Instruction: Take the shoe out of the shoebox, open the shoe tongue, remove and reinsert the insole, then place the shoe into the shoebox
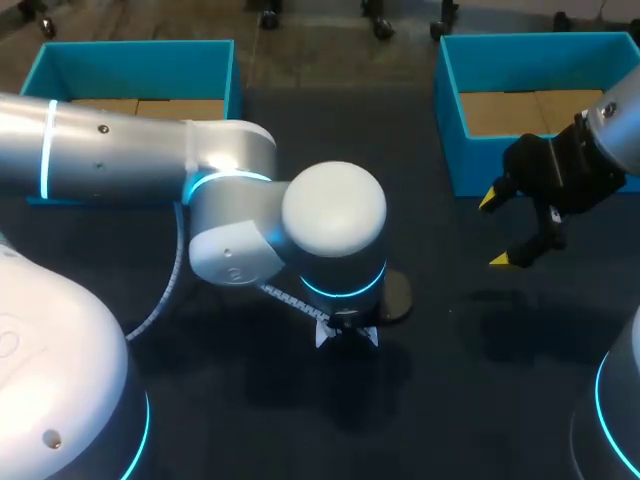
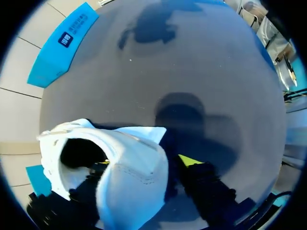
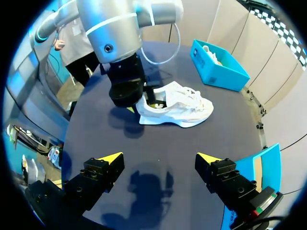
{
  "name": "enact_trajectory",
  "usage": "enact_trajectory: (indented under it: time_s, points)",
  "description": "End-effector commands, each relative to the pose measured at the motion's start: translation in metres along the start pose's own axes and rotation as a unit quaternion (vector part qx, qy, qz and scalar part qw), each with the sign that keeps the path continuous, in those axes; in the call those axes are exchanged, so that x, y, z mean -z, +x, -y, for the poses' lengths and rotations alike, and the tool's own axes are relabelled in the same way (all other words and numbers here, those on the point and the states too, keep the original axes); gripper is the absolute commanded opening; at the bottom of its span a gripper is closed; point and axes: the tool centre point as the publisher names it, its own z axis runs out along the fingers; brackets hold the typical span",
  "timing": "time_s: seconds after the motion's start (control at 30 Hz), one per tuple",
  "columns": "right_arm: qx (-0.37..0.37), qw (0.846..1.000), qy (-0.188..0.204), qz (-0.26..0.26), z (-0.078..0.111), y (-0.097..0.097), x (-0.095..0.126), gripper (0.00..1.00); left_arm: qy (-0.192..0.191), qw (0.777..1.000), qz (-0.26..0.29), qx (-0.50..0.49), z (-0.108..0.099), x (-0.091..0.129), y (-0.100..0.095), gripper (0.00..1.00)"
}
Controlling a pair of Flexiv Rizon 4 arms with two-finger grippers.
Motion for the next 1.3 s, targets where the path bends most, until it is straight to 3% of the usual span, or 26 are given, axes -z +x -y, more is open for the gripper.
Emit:
enact_trajectory:
  time_s: [0.03,0.37,0.67,0.9,1.3]
  points:
    - [0.000,1.000,0.001,0.001,0.000,0.001,0.000,1.00,-0.004,1.000,-0.012,0.007,-0.002,-0.002,-0.001,0.00]
    - [0.000,1.000,0.001,0.001,0.000,0.001,0.000,1.00,-0.021,0.997,-0.078,0.013,-0.005,0.026,-0.005,0.00]
    - [0.000,1.000,0.001,0.001,0.000,0.001,0.000,1.00,-0.031,0.996,-0.084,-0.015,-0.003,0.097,-0.029,0.00]
    - [0.000,1.000,0.001,0.001,0.000,0.001,0.000,1.00,-0.023,0.996,-0.080,-0.019,-0.005,0.157,-0.061,0.00]
    - [0.000,1.000,0.001,0.001,0.000,0.001,0.000,1.00,-0.019,0.997,-0.072,-0.007,-0.004,0.225,-0.094,0.00]
